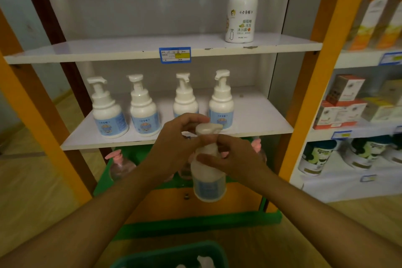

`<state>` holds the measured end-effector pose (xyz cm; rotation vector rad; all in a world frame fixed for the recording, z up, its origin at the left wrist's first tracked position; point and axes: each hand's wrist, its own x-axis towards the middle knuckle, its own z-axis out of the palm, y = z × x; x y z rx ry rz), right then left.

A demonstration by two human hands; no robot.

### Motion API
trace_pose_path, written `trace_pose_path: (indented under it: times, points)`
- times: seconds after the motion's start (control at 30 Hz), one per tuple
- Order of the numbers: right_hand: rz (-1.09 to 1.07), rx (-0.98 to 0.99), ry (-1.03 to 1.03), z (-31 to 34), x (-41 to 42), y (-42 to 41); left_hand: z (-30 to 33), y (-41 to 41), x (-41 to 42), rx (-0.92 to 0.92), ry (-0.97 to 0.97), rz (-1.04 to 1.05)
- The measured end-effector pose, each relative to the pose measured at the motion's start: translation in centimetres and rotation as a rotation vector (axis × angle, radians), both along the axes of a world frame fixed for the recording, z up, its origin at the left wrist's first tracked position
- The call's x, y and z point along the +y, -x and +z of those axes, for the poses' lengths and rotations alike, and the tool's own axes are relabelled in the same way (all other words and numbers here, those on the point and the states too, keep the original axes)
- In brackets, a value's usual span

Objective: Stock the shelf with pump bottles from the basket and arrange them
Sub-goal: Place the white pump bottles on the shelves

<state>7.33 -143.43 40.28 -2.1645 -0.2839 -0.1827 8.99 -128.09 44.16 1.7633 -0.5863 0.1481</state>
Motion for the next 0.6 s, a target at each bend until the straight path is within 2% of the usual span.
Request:
trace_pose_path:
  times: [0.13, 0.27, 0.37, 0.47, 0.6]
  points:
    - [-0.088, -0.057, -0.004, 1.7, -2.8, 0.7, -0.3, -0.5, 0.0, 0.024, -0.120, -0.104]
    - [-0.299, -0.137, -0.090, 4.9, -7.8, -1.0, -1.3, -1.4, 1.9, 0.056, -0.217, -0.047]
    - [-0.446, -0.181, -0.107, 6.6, -10.7, -3.7, -2.7, -2.0, 2.9, 0.187, -0.193, -0.013]
    - [-0.468, -0.161, -0.089, 8.0, -12.1, -6.2, -3.8, -2.1, 3.3, 0.291, -0.201, -0.044]
    - [-0.515, -0.115, -0.140, 8.1, -12.8, -9.2, -4.4, -2.0, 3.6, 0.288, -0.267, -0.099]
